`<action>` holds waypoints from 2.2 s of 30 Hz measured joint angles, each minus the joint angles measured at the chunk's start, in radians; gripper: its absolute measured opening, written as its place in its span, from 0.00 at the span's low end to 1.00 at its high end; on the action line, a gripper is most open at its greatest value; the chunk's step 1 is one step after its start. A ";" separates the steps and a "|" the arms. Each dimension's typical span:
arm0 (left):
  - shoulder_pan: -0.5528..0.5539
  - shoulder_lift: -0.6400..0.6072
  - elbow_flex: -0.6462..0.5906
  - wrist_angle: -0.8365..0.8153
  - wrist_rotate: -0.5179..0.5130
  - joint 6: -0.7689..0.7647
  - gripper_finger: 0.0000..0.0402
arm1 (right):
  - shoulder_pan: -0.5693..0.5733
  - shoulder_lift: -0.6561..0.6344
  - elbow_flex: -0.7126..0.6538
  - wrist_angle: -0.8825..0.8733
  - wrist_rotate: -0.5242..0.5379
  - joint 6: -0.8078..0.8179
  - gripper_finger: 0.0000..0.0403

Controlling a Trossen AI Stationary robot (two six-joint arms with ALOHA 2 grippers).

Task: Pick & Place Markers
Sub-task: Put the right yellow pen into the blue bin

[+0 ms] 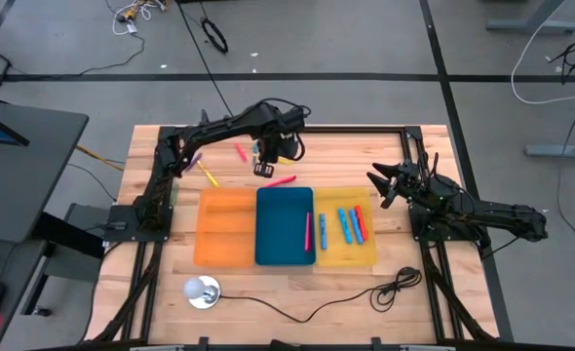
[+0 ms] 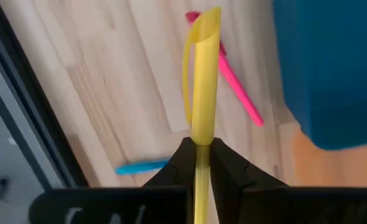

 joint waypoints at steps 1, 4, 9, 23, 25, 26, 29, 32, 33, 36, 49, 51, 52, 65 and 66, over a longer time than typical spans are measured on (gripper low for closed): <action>-0.003 0.000 0.008 -0.002 0.000 0.034 0.07 | 0.000 0.000 0.000 0.000 0.000 0.000 0.53; -0.010 0.000 0.033 -0.013 0.000 0.111 0.07 | 0.000 0.000 0.000 0.000 0.000 0.000 0.53; -0.034 0.000 0.062 -0.023 0.002 0.216 0.07 | 0.000 0.000 0.000 0.000 0.000 0.000 0.53; -0.185 0.000 0.123 -0.043 0.027 0.495 0.07 | 0.000 0.000 0.000 0.000 0.000 0.000 0.53; -0.210 0.000 0.123 -0.042 0.028 0.518 0.07 | 0.000 0.000 0.000 0.000 0.000 0.000 0.53; -0.223 0.000 0.123 -0.042 0.028 0.530 0.07 | 0.000 0.000 0.000 0.000 0.000 0.000 0.53; -0.264 0.000 0.123 -0.042 0.028 0.577 0.07 | 0.000 0.000 0.000 0.000 0.000 0.000 0.53; -0.301 0.000 0.123 -0.038 0.028 0.606 0.07 | 0.000 0.000 0.000 0.000 0.000 0.000 0.53; -0.313 0.000 0.123 -0.032 0.027 0.606 0.07 | 0.000 0.000 0.000 0.000 0.000 0.000 0.53; -0.347 0.001 0.123 -0.014 0.028 0.616 0.07 | 0.000 0.000 0.000 0.000 0.000 0.000 0.53; -0.420 0.003 -0.029 0.088 0.061 0.786 0.07 | 0.000 0.000 0.000 0.000 0.000 0.000 0.53; -0.428 0.003 -0.065 0.119 0.061 0.808 0.07 | 0.000 0.000 0.000 0.000 0.000 0.000 0.53; -0.431 0.003 -0.083 0.139 0.062 0.812 0.07 | 0.000 0.000 0.000 0.000 0.000 0.000 0.53; -0.461 0.003 -0.236 0.396 0.098 0.852 0.07 | 0.000 0.000 0.000 0.000 0.000 0.000 0.53; -0.461 0.003 -0.245 0.419 0.097 0.855 0.07 | 0.000 0.000 0.000 0.000 0.000 0.000 0.53</action>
